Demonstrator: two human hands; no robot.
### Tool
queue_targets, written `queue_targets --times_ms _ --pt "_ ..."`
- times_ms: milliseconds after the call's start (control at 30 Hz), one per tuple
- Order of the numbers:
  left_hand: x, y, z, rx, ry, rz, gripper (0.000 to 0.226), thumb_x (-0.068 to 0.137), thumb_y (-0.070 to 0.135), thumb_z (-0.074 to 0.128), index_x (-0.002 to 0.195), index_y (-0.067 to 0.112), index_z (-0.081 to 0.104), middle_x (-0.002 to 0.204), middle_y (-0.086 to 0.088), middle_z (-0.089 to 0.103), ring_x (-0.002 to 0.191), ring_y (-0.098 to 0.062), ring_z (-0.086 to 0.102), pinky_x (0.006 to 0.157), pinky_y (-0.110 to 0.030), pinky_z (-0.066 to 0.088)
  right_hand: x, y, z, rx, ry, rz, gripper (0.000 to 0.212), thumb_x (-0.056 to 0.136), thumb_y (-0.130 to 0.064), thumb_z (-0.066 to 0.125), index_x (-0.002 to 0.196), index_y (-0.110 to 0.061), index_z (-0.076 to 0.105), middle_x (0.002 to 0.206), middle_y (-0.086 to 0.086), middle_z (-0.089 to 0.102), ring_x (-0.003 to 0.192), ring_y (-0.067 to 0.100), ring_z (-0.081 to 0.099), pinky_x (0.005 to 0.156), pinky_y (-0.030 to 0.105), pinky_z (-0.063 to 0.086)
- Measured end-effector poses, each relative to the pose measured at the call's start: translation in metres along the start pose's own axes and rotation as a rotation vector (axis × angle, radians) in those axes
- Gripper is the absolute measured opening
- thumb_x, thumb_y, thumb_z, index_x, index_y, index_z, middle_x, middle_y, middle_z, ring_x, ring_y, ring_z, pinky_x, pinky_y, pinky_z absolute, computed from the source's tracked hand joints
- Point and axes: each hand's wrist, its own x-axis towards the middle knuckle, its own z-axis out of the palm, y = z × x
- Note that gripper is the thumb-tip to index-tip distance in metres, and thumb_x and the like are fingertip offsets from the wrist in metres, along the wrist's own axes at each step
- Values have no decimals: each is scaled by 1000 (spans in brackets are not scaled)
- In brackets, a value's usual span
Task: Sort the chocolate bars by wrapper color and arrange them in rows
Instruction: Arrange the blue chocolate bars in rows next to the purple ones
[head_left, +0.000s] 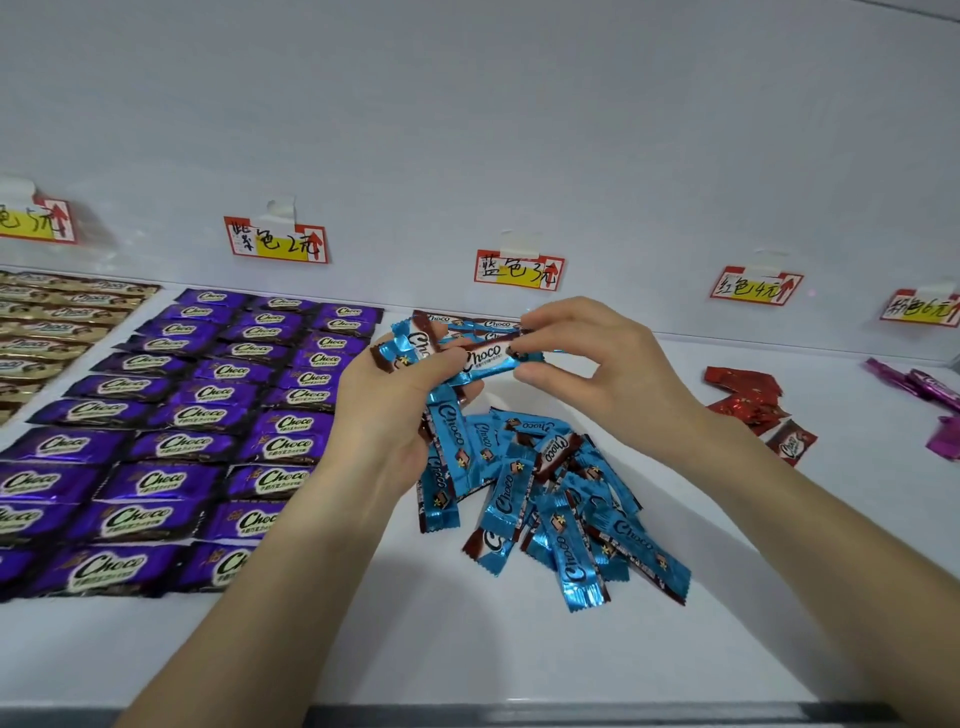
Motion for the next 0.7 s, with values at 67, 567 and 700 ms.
queue_targets --times_ms 67,567,700 --pt "-1 -1 0 24 -20 10 15 81 -4 64 92 7 63 84 -10 71 67 -19 71 52 -23 56 3 -2 -3 -59 -20 -34 24 78 -24 64 97 -11 72 109 5 64 104 15 53 89 30 44" --pt "5 -4 -6 -105 126 -140 7 96 14 52 94 10 57 81 -7 67 66 -13 67 53 -28 56 36 28 20 -17 -166 167 15 85 -18 65 96 -10 71 96 4 68 83 7 54 71 6 36" --pt "11 -3 -12 -185 208 -158 15 98 18 48 87 11 56 70 -1 59 49 -7 56 42 -19 48 53 33 45 -83 -261 176 19 87 -20 62 101 -10 70 101 5 67 93 15 57 78 21 40"
